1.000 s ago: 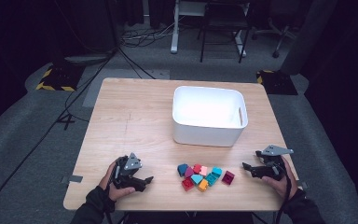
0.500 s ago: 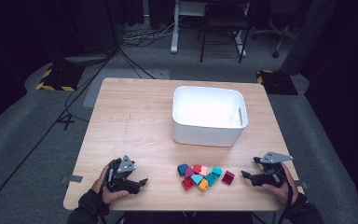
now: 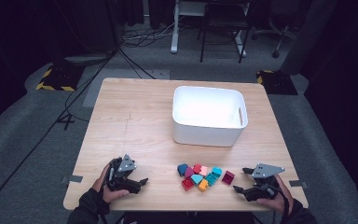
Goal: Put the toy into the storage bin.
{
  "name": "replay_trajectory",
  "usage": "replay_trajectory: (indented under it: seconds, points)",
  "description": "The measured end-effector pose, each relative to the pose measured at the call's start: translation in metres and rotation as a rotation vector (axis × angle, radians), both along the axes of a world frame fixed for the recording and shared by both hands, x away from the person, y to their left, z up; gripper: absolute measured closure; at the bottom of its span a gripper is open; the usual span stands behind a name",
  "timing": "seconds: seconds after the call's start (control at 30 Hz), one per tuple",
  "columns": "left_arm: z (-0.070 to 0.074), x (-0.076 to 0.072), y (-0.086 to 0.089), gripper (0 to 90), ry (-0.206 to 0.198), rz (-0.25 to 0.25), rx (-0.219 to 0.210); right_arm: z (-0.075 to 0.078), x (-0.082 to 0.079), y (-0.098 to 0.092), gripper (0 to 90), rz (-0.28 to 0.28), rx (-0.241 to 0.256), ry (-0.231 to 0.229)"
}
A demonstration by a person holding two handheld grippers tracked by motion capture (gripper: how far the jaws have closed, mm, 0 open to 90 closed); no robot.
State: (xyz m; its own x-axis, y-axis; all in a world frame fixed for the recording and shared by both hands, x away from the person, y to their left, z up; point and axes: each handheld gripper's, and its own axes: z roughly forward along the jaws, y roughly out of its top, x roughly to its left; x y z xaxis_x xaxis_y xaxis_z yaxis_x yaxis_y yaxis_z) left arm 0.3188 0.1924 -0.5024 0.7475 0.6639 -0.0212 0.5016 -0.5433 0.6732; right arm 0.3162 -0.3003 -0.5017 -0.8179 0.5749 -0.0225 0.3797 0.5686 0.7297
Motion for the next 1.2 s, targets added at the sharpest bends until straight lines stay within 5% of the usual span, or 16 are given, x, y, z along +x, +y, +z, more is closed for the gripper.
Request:
replay_trajectory:
  seconds: [0.33,0.63,0.9,1.2]
  points:
    - [0.0,0.0,-0.001,13.1,0.001,0.005,-0.008,-0.001,-0.002,0.022,14.9,0.041,-0.001,0.013]
    - [0.0,0.0,0.0,13.1,-0.003,0.004,-0.004,-0.001,0.005,0.029,16.9,0.008,0.004,0.01]
    - [0.0,0.001,-0.001,12.8,-0.003,0.003,-0.005,0.0,0.007,0.029,44.3,0.011,0.033,-0.012]
    - [0.0,0.001,-0.001,12.8,-0.004,0.003,-0.004,0.001,0.005,0.028,47.9,0.006,0.035,-0.026]
